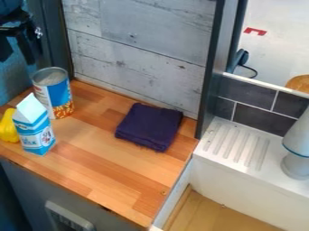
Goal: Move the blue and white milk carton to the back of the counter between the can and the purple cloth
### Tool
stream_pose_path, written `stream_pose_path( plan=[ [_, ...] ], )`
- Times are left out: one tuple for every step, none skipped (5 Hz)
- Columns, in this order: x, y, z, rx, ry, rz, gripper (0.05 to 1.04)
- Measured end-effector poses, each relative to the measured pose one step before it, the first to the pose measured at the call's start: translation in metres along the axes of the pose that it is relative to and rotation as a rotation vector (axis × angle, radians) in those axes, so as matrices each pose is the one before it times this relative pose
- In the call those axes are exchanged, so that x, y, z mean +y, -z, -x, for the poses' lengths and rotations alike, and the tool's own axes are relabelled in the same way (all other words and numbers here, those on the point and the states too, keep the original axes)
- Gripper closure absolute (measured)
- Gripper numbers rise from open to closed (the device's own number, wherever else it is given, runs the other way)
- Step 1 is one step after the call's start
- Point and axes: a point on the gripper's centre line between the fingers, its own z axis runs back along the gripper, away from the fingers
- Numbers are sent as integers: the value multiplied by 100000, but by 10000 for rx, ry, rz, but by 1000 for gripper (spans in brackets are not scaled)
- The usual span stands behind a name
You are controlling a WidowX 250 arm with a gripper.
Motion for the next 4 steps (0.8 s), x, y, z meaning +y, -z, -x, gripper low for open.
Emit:
stream_pose_path(
  plan=[
    [-36,1175,477,295,-88,122,73],
    [-25,1672,919,96,-157,-125,73],
    [-1004,117,-439,262,464,-302,74],
    [408,57,152,297,553,-825,74]
  ],
)
